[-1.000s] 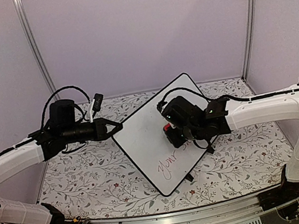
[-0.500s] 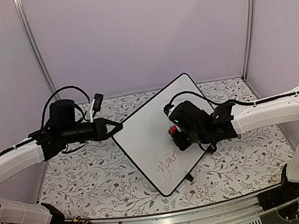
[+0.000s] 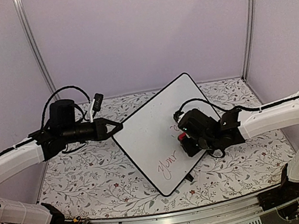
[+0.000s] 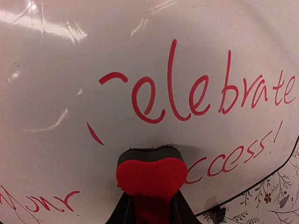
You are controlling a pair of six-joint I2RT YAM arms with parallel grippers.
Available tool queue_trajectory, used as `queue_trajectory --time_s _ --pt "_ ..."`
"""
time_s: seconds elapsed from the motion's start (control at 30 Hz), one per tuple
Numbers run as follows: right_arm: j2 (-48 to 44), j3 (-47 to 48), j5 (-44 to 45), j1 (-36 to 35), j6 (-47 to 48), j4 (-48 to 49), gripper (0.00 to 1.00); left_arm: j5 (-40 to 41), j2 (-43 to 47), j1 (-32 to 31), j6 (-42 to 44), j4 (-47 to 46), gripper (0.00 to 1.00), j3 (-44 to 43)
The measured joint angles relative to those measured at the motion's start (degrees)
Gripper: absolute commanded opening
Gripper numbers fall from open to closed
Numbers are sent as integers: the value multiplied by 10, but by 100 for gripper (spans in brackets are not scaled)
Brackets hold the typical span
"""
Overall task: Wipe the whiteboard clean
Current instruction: Erase the whiteboard on the whiteboard stand.
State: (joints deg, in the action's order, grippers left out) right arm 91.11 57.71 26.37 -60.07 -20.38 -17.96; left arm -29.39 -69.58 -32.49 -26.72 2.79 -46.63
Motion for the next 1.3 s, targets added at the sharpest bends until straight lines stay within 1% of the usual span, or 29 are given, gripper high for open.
queue_trajectory --time_s 0.4,0.9,1.3 --pt "0 6 -18 2 6 -4 20 0 -1 0 0 0 0 0" --pt "34 79 -29 2 36 -23 20 3 -1 1 -3 1 0 0" --pt "50 126 -3 2 40 -29 21 0 -1 1 -3 -1 0 0"
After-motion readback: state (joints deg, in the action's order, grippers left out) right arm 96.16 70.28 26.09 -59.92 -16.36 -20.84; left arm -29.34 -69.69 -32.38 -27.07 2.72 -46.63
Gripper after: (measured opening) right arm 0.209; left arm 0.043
